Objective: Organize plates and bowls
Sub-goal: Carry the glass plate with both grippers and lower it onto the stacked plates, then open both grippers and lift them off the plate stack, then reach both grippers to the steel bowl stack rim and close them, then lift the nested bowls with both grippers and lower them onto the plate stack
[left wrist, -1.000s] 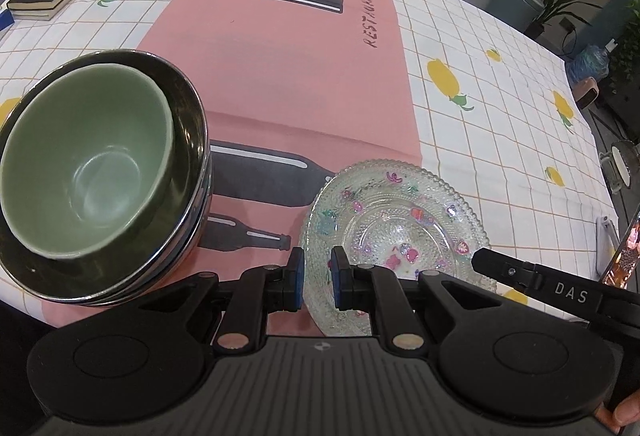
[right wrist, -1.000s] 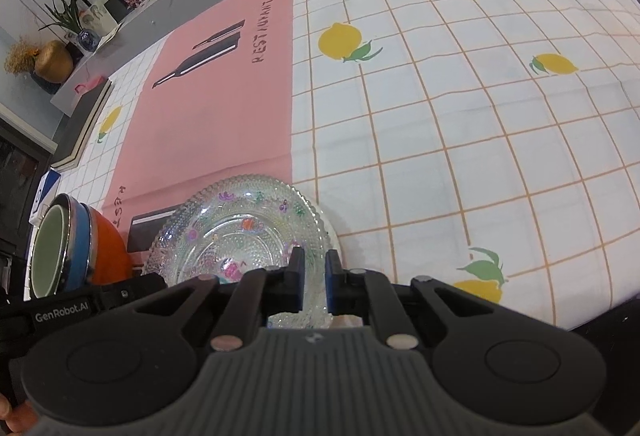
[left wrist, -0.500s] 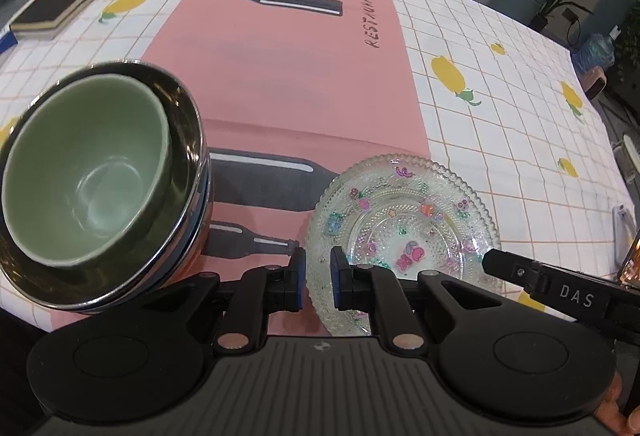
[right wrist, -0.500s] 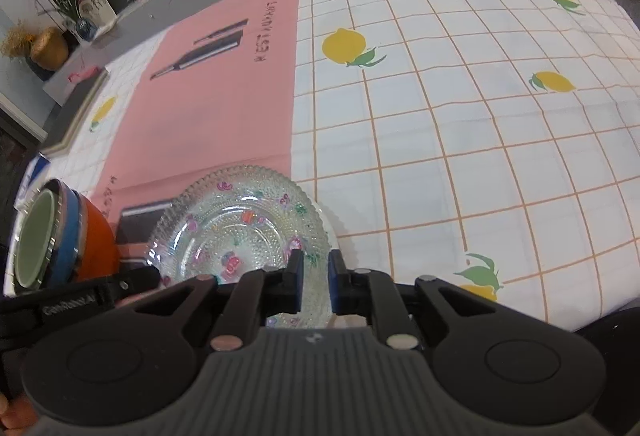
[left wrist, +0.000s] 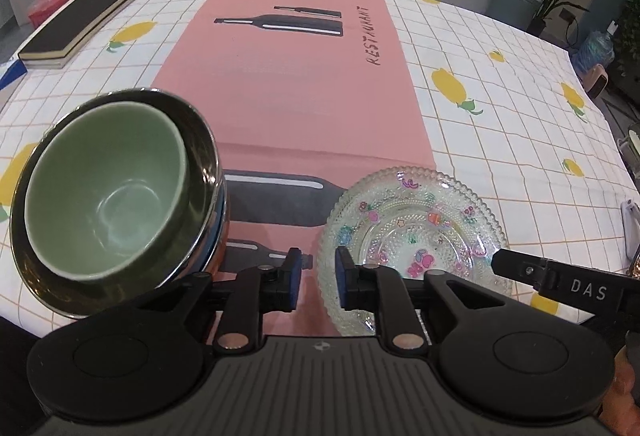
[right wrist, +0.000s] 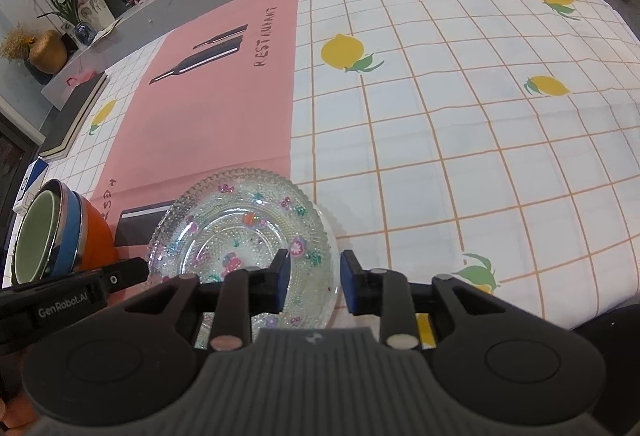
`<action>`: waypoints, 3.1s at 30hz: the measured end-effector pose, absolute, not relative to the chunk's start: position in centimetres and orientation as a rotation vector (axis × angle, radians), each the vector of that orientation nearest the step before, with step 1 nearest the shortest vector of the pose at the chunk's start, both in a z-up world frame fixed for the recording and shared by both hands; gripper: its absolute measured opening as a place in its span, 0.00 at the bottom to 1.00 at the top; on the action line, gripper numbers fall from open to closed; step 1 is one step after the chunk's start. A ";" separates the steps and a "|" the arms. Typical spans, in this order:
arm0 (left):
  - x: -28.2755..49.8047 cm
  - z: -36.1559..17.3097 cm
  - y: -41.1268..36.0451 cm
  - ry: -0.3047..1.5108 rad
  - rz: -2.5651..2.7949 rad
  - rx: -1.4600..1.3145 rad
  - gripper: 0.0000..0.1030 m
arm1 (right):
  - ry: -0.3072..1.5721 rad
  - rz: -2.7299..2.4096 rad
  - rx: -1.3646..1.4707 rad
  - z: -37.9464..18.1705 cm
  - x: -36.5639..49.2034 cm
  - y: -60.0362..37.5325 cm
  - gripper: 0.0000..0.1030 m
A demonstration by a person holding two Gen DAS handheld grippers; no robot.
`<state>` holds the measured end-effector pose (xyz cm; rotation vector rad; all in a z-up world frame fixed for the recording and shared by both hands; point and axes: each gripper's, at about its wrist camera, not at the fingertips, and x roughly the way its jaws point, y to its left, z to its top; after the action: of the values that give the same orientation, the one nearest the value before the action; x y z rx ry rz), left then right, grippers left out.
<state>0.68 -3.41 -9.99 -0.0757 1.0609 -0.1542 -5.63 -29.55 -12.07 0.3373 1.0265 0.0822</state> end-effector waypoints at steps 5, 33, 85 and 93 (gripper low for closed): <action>0.7 -10.6 -3.0 1.079 -0.161 -0.114 0.25 | 1.028 0.070 0.350 -12.1 -6.0 -29.6 0.15; -1.1 -8.0 -3.6 1.014 -0.218 0.001 0.17 | 0.957 0.090 0.179 -9.5 -7.2 -27.3 0.27; 1.4 -8.8 15.2 1.027 0.006 -0.522 0.56 | 1.175 0.322 0.413 -10.3 -0.5 -12.2 0.63; 2.5 -10.1 14.5 1.071 -0.005 -0.537 0.55 | 1.216 0.332 0.460 -11.8 0.4 -11.9 0.58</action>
<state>2.46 14.50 -10.07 -0.5374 1.0711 -0.0047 0.43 -11.92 -11.83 0.4605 1.2159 0.3321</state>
